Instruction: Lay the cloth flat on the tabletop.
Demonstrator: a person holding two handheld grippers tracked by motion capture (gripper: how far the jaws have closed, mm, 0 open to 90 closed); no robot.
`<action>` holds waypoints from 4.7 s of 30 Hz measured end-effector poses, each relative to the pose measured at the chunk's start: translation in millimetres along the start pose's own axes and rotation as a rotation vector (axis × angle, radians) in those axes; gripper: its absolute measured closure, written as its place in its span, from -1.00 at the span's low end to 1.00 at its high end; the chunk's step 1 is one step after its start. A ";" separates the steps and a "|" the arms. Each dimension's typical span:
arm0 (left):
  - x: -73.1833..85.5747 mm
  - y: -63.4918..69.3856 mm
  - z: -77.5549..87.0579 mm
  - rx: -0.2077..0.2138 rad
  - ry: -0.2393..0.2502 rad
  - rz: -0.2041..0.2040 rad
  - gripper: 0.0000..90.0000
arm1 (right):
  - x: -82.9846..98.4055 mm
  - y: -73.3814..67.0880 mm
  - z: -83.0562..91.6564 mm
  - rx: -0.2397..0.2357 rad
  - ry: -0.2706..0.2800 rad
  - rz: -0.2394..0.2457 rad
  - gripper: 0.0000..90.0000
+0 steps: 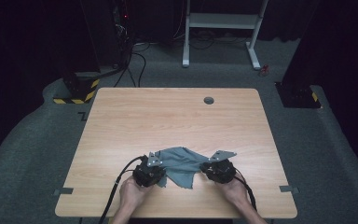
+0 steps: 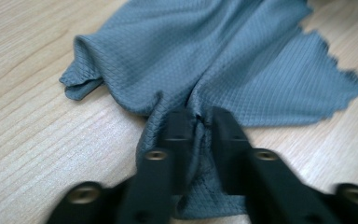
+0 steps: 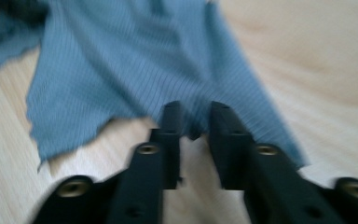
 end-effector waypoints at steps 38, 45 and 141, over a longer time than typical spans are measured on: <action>-62.2 -61.8 -35.2 -0.153 0.068 0.074 0.92 | -56.7 41.0 -26.3 0.148 -0.023 -0.017 0.98; -55.3 -59.4 -35.4 -0.106 0.068 0.095 0.53 | -52.5 42.9 -33.6 0.159 -0.057 -0.029 0.70; -15.7 -15.3 -13.9 -0.076 0.074 -0.005 0.65 | -14.6 30.1 -14.2 0.150 -0.083 -0.039 0.85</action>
Point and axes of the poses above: each handheld gripper's, and its own axes: z roughly backward along the jaws, x roughly out of its underside, y roughly to its right, the point moved 4 cm from there along -z, roughly forward along the jaws, and after that the axes turned 1 degree about z, right-handed, at the moved point
